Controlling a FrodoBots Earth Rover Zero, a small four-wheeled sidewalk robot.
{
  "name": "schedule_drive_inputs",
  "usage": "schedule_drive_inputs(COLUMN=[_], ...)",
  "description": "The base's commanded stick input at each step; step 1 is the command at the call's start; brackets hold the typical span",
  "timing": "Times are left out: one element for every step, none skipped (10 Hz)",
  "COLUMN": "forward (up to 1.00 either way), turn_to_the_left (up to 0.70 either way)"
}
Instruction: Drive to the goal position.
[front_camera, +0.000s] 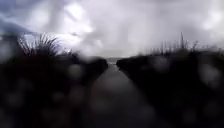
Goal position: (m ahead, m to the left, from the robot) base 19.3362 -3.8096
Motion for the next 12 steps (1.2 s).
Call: schedule_drive_inputs(forward=[0.70,0.70,0.70,0.70,0.70,0.70,0.70,0.70,0.70,0.70,0.70,0.70], turn_to_the_left=[0.00,0.00,0.00,0.00,0.00,0.00,0.00,0.00,0.00,0.00,0.00,0.00])
